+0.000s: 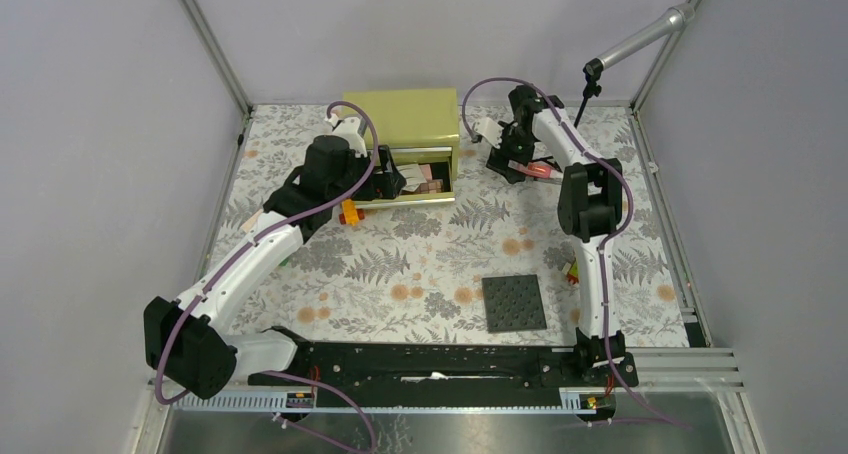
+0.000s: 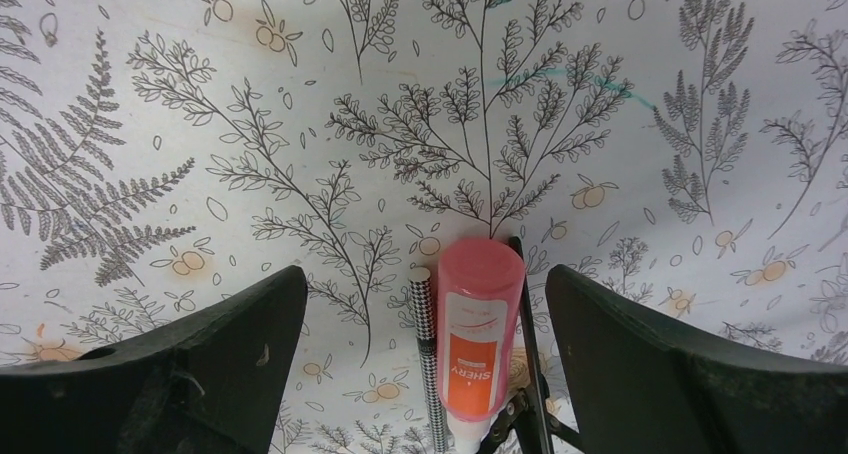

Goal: Organize the makeup
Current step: Pick up the makeup from the center of the board, then place the makeup in the drawer.

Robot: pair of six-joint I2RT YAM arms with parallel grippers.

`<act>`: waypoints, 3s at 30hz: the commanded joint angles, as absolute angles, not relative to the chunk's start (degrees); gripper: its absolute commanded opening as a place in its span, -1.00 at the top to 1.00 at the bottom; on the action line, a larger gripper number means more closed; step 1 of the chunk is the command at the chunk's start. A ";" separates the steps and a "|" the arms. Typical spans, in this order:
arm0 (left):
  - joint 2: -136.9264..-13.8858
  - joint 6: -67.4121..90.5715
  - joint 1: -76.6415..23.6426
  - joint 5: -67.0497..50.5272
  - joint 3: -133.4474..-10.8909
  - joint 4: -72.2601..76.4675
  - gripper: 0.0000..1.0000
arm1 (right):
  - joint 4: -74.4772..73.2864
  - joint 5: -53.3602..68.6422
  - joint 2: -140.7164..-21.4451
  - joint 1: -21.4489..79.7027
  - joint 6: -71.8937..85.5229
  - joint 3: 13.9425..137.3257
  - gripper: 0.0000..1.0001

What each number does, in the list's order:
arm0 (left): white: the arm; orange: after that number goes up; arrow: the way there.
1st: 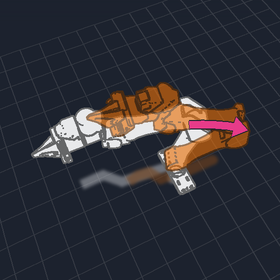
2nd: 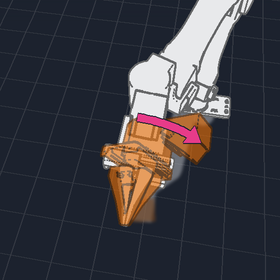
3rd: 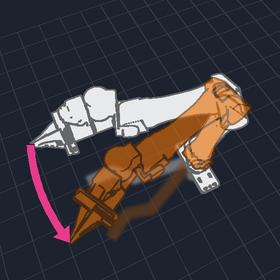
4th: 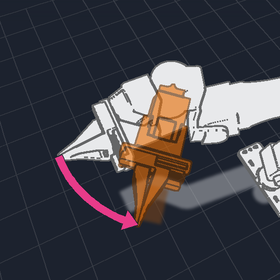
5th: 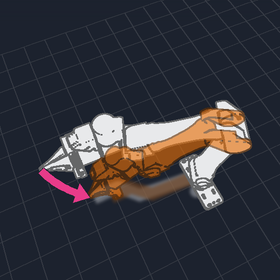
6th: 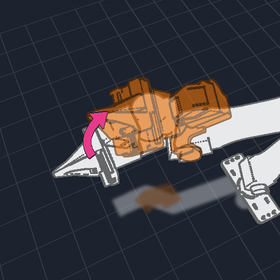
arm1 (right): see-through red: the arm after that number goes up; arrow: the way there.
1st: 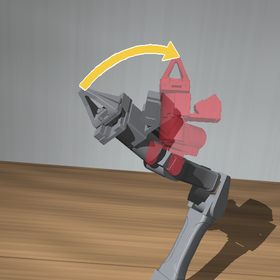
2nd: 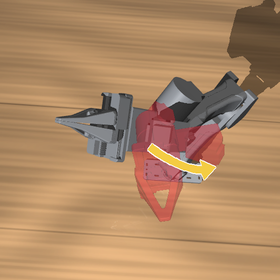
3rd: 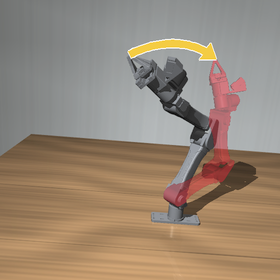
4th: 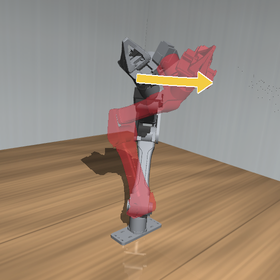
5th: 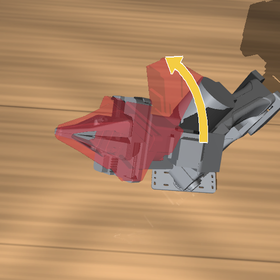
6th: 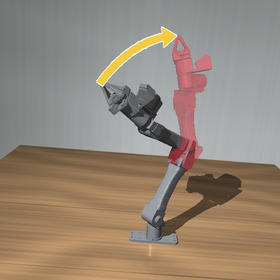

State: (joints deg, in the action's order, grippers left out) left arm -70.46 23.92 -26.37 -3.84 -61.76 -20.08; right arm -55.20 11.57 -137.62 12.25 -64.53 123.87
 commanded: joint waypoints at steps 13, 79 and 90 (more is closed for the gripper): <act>-69.26 23.47 -25.58 -5.67 -62.31 -17.75 -0.75 | -55.08 10.79 -139.84 9.67 -64.91 123.83 -0.31; -56.84 25.14 -21.07 15.19 -62.26 -22.70 -0.86 | -22.86 32.68 -85.98 25.68 -44.09 82.12 1.00; -51.74 24.29 -17.37 24.09 -58.93 -23.07 -0.92 | -8.98 29.85 -94.58 41.60 -43.17 80.91 0.96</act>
State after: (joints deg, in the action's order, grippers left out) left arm -53.45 24.64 -18.13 19.18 -59.92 -24.21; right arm -13.82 32.45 -87.68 39.05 -42.39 76.95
